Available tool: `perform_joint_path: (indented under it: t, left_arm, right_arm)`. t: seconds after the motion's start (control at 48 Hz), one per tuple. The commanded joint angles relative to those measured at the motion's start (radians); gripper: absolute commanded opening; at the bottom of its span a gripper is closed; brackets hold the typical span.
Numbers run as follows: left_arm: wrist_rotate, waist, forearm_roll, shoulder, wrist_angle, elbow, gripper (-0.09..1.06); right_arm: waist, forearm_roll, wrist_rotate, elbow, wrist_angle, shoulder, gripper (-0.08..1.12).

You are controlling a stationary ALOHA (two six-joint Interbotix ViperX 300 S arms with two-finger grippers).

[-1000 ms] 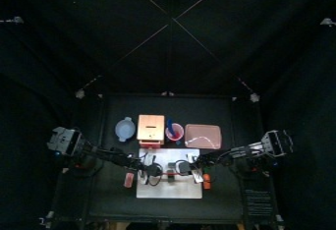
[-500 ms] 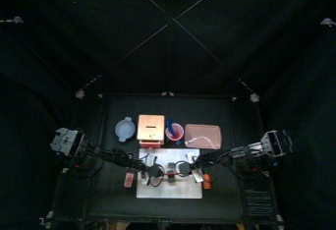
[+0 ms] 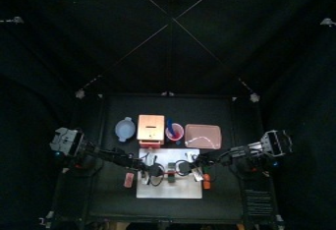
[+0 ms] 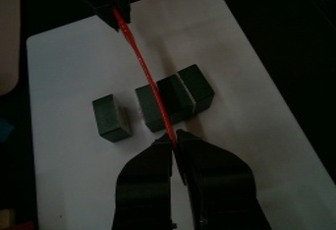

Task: Place sushi on board then cut the sushi with the knife then place the pieces on the plate
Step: Cut the sushi into 4 pieces

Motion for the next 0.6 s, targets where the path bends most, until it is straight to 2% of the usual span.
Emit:
perform_joint_path:
  t: [0.021, 0.333, 0.604]
  left_arm:
    - [0.006, 0.017, 0.002, -0.02, -0.017, -0.06, 0.4]
    - [0.003, 0.0, 0.002, 0.015, -0.017, -0.066, 0.4]
    - [0.005, -0.014, -0.014, 0.057, -0.017, -0.071, 0.4]
  right_arm:
    - [-0.014, 0.002, -0.008, -0.066, -0.044, -0.015, 0.33]
    - [-0.006, 0.029, -0.006, -0.066, -0.044, 0.029, 0.33]
    - [0.005, 0.066, -0.006, -0.043, -0.081, 0.086, 0.33]
